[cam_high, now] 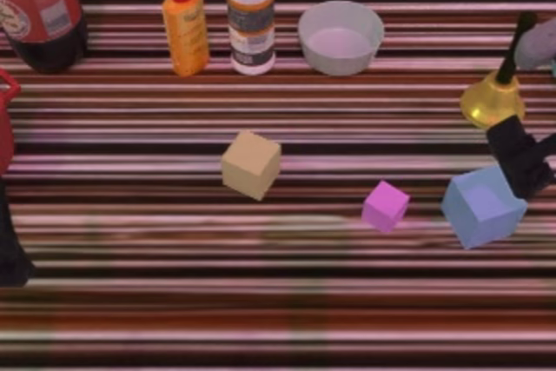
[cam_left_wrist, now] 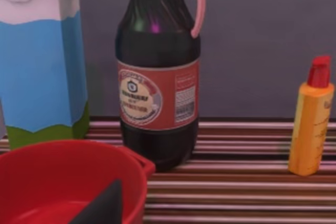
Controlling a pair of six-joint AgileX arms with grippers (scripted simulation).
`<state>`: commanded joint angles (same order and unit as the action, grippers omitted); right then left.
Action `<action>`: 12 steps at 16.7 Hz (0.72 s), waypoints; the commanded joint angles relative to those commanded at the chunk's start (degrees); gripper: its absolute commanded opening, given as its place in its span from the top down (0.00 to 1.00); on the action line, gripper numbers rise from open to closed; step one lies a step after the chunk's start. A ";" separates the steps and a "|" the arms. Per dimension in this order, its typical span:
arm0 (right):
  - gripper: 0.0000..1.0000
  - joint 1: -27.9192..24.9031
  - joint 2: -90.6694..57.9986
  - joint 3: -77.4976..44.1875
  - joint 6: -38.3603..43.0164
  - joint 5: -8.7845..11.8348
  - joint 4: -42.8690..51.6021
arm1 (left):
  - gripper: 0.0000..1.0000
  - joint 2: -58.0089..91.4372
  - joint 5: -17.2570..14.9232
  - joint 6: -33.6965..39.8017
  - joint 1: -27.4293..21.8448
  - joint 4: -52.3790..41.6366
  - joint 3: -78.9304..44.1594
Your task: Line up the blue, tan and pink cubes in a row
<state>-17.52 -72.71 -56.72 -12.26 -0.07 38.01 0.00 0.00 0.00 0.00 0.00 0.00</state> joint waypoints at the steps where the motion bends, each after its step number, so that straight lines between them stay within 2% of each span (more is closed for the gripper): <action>1: 0.00 -1.43 -6.39 -4.49 -1.00 0.00 3.19 | 0.00 0.00 0.00 0.00 0.00 0.00 0.00; 7: 0.00 -8.73 -36.12 -27.91 -6.09 0.05 18.91 | 0.00 0.00 0.00 0.00 0.00 0.00 0.00; 12: 0.00 -12.12 -49.49 -39.90 -8.48 -0.06 25.57 | 0.00 0.00 0.00 0.00 0.00 0.00 0.00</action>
<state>-29.64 -122.19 -96.62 -20.73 -0.14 63.58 0.00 0.00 0.00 0.00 0.00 0.00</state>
